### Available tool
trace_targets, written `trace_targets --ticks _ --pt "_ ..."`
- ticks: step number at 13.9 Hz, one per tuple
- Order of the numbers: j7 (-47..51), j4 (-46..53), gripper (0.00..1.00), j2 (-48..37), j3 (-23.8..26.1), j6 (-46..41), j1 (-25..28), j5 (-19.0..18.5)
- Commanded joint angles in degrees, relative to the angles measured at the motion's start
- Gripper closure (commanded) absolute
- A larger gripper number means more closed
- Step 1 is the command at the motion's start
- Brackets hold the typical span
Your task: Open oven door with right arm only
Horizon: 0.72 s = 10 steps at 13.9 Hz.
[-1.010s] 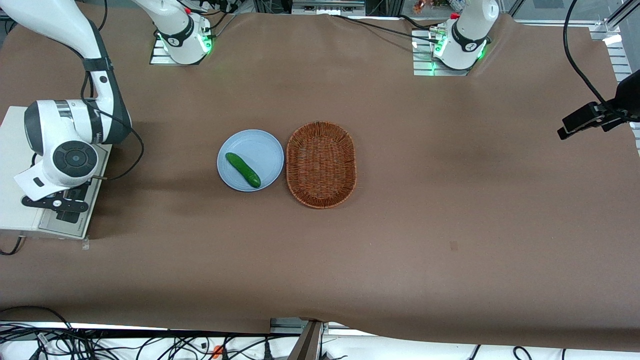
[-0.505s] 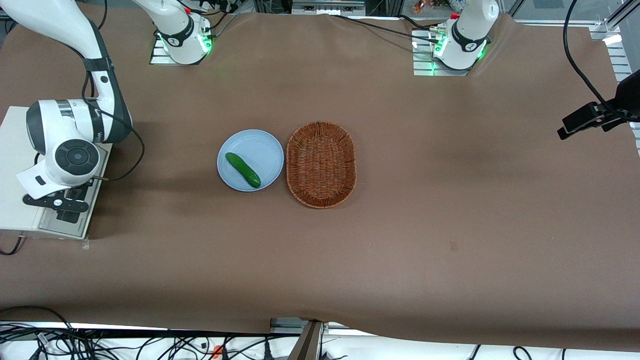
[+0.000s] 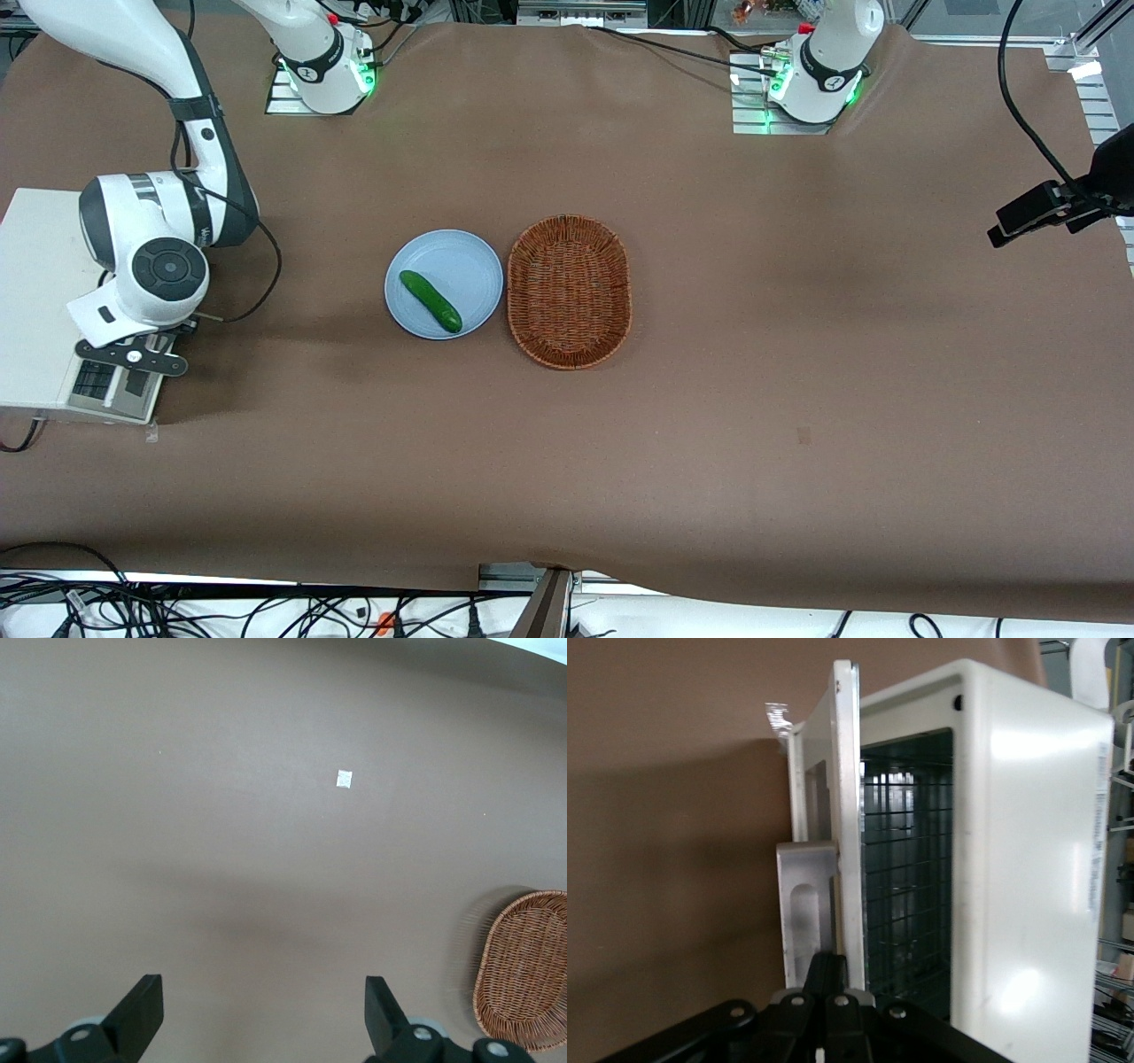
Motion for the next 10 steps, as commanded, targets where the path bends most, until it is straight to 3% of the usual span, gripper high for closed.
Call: trace_targets --ticks 1,10 --pt "1.6 -0.9 1.00 3.8 -0.5 6.1 -0.5 1.1" --pt "2.1 0.0 1.00 10.2 -0.5 17.5 -1.2 3.5"
